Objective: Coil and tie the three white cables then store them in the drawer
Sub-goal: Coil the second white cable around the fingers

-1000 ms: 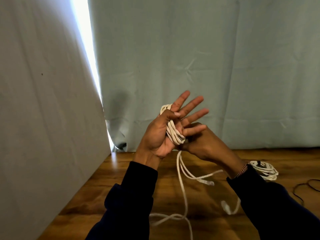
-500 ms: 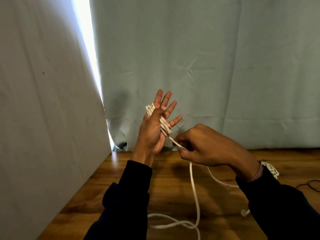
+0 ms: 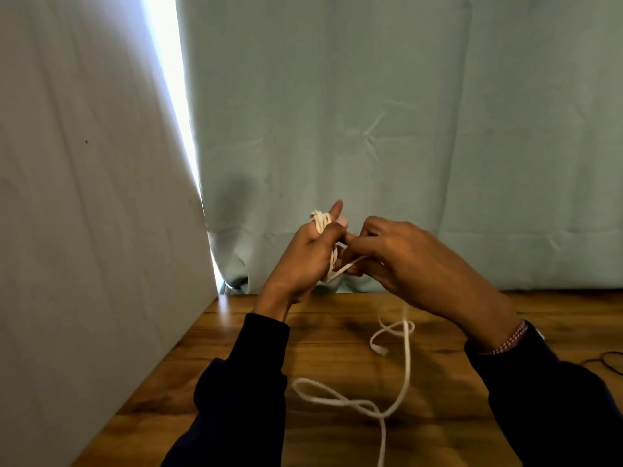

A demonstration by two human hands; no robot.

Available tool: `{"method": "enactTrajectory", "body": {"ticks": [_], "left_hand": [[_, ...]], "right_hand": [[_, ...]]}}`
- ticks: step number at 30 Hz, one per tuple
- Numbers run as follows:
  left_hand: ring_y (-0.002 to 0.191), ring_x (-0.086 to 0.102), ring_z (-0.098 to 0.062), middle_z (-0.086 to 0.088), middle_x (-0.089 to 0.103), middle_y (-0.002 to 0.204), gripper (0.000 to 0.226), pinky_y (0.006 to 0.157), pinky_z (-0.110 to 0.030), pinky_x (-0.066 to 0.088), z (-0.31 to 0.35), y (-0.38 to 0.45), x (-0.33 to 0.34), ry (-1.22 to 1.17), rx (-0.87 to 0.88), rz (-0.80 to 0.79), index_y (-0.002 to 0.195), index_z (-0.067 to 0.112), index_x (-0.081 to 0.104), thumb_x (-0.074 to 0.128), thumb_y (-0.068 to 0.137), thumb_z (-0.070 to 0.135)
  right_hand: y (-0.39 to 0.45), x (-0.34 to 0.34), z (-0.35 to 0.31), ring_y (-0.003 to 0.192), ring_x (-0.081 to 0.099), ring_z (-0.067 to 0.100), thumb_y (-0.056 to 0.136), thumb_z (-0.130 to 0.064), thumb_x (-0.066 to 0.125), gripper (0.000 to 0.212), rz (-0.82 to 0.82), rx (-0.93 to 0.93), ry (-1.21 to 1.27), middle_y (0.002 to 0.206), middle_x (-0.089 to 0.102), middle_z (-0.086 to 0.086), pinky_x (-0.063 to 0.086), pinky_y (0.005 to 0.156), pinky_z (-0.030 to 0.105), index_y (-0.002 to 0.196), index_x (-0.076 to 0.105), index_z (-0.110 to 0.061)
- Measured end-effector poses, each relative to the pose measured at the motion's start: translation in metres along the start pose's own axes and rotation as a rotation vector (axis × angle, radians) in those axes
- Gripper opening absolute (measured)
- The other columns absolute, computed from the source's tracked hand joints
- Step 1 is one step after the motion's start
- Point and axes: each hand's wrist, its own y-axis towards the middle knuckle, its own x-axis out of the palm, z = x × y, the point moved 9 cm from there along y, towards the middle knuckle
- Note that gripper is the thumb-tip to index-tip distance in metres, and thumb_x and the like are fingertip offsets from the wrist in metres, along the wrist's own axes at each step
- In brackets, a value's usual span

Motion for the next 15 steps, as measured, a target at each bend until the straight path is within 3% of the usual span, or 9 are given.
{"method": "enactTrajectory", "body": {"ticks": [1, 3, 5, 6, 10, 15], "left_hand": [[0.087, 0.071, -0.002, 0.0, 0.053, 0.149, 0.042, 0.09, -0.044, 0.058, 0.0, 0.0, 0.002, 0.048, 0.002, -0.022, 0.123, -0.004, 0.062, 0.041, 0.107, 0.03], [0.064, 0.069, -0.022, -0.021, 0.073, 0.102, 0.044, 0.067, -0.039, 0.059, 0.005, -0.006, 0.009, 0.092, 0.023, -0.087, 0.119, 0.002, 0.066, 0.038, 0.108, 0.035], [0.05, 0.06, -0.025, -0.019, 0.067, 0.067, 0.052, 0.052, -0.03, 0.049, 0.011, -0.011, 0.013, 0.121, 0.043, -0.137, 0.089, 0.006, 0.071, 0.036, 0.108, 0.039], [0.045, 0.054, -0.023, -0.017, 0.063, 0.06, 0.055, 0.047, -0.027, 0.043, 0.011, -0.012, 0.015, 0.114, 0.038, -0.16, 0.083, 0.006, 0.069, 0.036, 0.108, 0.041], [0.038, 0.032, -0.014, -0.01, 0.046, 0.049, 0.078, 0.041, -0.024, 0.027, 0.0, -0.01, 0.025, -0.042, -0.074, -0.265, 0.099, 0.001, 0.065, 0.027, 0.095, 0.07], [0.035, 0.03, -0.008, -0.004, 0.04, 0.047, 0.1, 0.039, -0.022, 0.02, -0.005, -0.015, 0.047, -0.294, -0.167, -0.502, 0.11, -0.001, 0.063, 0.02, 0.082, 0.085]], "right_hand": [[0.0, -0.001, 0.002, 0.083, 0.061, 0.013, 0.092, -0.025, 0.068, 0.019, 0.026, -0.006, 0.01, 0.101, 0.061, -0.002, 0.049, 0.071, 0.026, 0.111, 0.068, -0.024], [-0.001, -0.005, 0.004, 0.079, 0.056, 0.007, 0.086, -0.021, 0.075, 0.021, 0.092, -0.04, 0.022, 0.095, 0.064, -0.001, 0.046, 0.068, 0.026, 0.106, 0.069, -0.02], [-0.002, -0.009, 0.002, 0.077, 0.049, 0.006, 0.082, -0.016, 0.079, 0.023, 0.158, -0.109, -0.003, 0.091, 0.064, 0.003, 0.041, 0.068, 0.027, 0.104, 0.071, -0.018], [-0.002, -0.01, 0.0, 0.076, 0.05, 0.009, 0.082, -0.014, 0.079, 0.024, 0.179, -0.14, -0.009, 0.091, 0.064, 0.004, 0.042, 0.067, 0.029, 0.105, 0.072, -0.017], [-0.007, -0.019, 0.0, 0.085, 0.062, 0.025, 0.087, -0.008, 0.073, 0.021, 0.276, -0.219, -0.07, 0.097, 0.066, 0.011, 0.053, 0.06, 0.038, 0.108, 0.073, -0.011], [-0.014, -0.032, 0.009, 0.092, 0.065, 0.029, 0.097, -0.021, 0.055, 0.026, 0.409, -0.205, -0.216, 0.104, 0.072, 0.011, 0.054, 0.069, 0.038, 0.112, 0.073, -0.008]]}}
